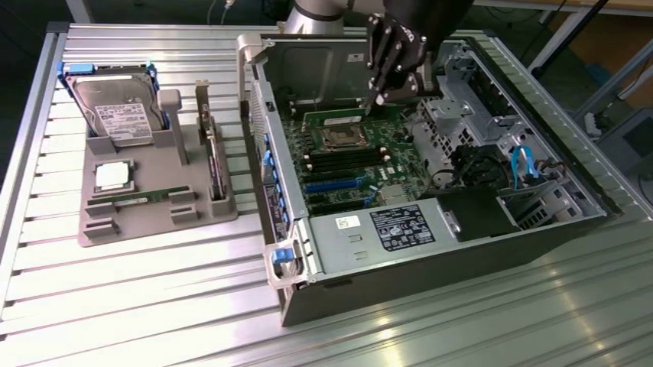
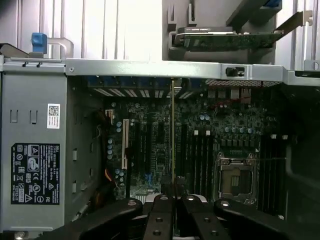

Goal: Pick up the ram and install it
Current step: 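Pick up the ram and move it above insertion slot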

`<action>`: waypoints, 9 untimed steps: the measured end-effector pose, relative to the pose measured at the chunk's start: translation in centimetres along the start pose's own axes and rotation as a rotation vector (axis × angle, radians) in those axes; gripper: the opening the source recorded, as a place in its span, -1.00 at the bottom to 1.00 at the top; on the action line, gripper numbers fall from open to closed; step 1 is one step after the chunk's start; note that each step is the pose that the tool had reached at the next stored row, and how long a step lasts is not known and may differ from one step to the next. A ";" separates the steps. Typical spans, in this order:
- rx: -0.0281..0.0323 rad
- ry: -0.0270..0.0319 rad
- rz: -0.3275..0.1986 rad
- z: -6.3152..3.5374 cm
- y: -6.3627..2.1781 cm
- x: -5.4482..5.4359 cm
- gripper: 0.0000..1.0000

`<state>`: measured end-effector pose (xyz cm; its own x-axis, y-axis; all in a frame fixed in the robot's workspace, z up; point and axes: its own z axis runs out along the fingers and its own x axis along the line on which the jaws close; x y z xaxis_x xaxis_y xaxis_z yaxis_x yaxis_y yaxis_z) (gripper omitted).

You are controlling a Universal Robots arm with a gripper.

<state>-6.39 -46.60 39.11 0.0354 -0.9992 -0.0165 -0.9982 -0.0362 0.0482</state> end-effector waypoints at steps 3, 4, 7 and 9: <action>-0.0005 0.0003 -0.005 -0.09 -1.81 0.1 -0.76; -0.0005 0.0003 -0.006 -0.11 -2.14 0.1 -0.76; -0.0005 0.0002 -0.006 -0.11 -2.33 0.1 -0.76; -0.0006 0.0003 -0.006 -0.12 -2.33 0.1 -0.76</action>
<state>-4.05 -46.60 39.11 0.0414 -0.9990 -0.0164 -0.9979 -0.0421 0.0487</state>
